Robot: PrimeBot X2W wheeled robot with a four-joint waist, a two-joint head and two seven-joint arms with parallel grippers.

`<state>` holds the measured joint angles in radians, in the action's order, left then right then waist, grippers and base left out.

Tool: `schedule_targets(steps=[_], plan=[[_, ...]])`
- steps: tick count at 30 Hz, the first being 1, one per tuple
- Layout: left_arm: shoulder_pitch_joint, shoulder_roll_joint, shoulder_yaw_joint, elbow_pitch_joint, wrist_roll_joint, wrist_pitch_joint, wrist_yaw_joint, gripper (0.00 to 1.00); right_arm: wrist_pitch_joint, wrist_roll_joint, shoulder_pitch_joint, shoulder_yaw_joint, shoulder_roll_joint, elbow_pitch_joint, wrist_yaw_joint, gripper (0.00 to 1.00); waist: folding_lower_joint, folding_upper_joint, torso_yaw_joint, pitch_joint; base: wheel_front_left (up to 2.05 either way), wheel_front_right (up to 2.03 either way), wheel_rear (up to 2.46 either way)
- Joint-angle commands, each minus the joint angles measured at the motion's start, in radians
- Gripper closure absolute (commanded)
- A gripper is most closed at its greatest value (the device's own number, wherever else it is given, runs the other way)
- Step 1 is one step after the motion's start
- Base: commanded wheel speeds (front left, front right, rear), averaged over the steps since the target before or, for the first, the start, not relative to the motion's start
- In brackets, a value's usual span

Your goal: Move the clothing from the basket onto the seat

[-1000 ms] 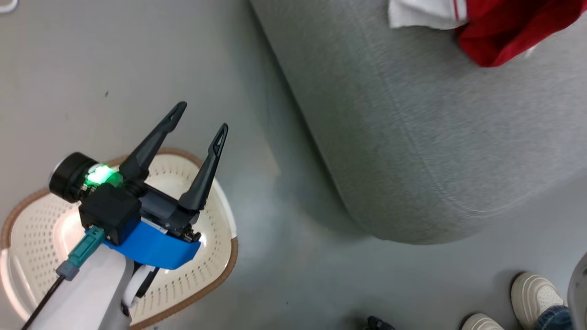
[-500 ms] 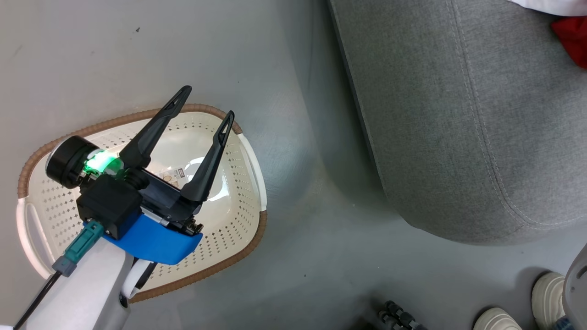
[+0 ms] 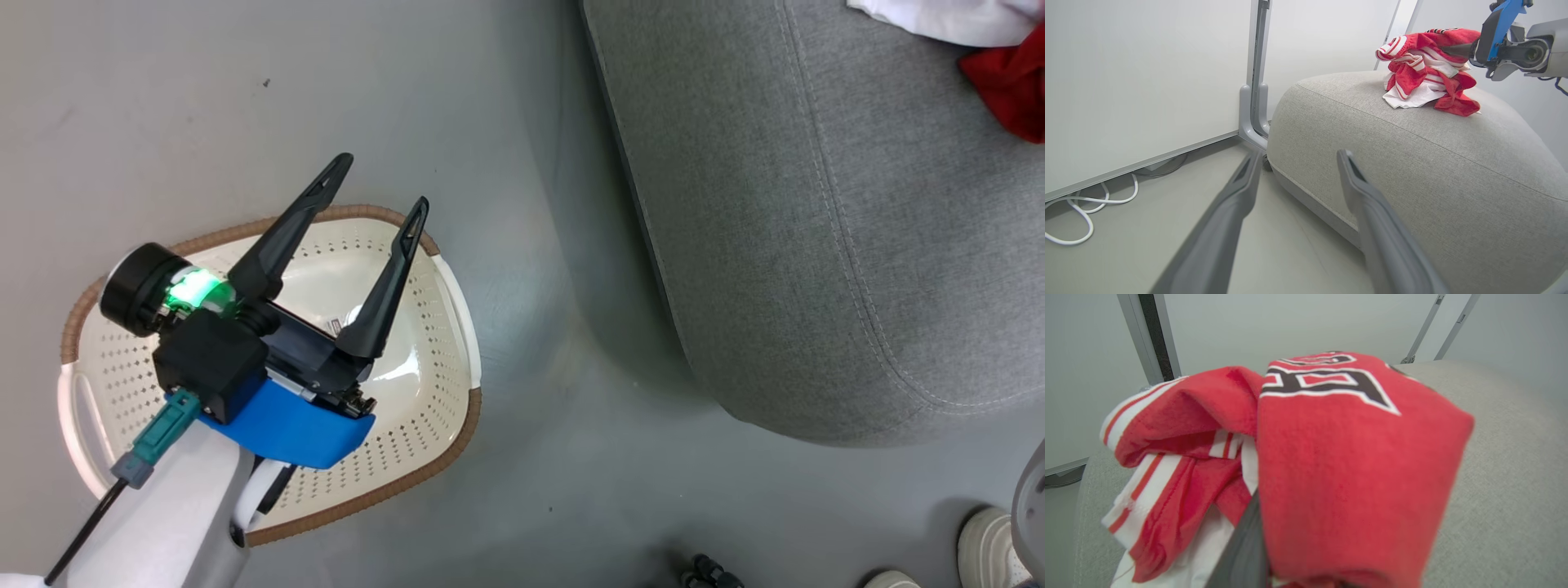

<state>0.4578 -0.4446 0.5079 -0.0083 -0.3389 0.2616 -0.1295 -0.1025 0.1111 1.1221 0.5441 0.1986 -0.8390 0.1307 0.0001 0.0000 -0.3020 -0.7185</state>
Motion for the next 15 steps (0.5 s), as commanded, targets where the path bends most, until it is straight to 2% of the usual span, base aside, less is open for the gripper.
schedule_targets(steps=[1, 8, 15], plan=[[-0.001, 0.004, 0.003, 0.004, 0.000, 0.005, -0.002, 0.00, -0.007, 0.010, -0.008, 0.002, 0.007, -0.006, 0.000, 0.00, -0.0001, 0.0000, 0.004, 0.016, 0.00, 0.00, 0.00], [-0.026, 0.051, 0.005, 0.028, -0.016, 0.005, -0.002, 0.00, -0.006, 0.051, -0.042, 0.020, 0.006, -0.034, 0.000, 0.00, -0.0001, 0.0000, 0.023, 0.096, 0.00, 0.00, 0.00], [-0.084, 0.106, -0.012, 0.069, -0.040, 0.005, -0.002, 0.00, -0.031, 0.079, -0.123, -0.021, -0.014, -0.057, 0.000, 0.00, -0.0001, 0.0000, 0.042, 0.211, 0.00, 0.00, 0.00]])
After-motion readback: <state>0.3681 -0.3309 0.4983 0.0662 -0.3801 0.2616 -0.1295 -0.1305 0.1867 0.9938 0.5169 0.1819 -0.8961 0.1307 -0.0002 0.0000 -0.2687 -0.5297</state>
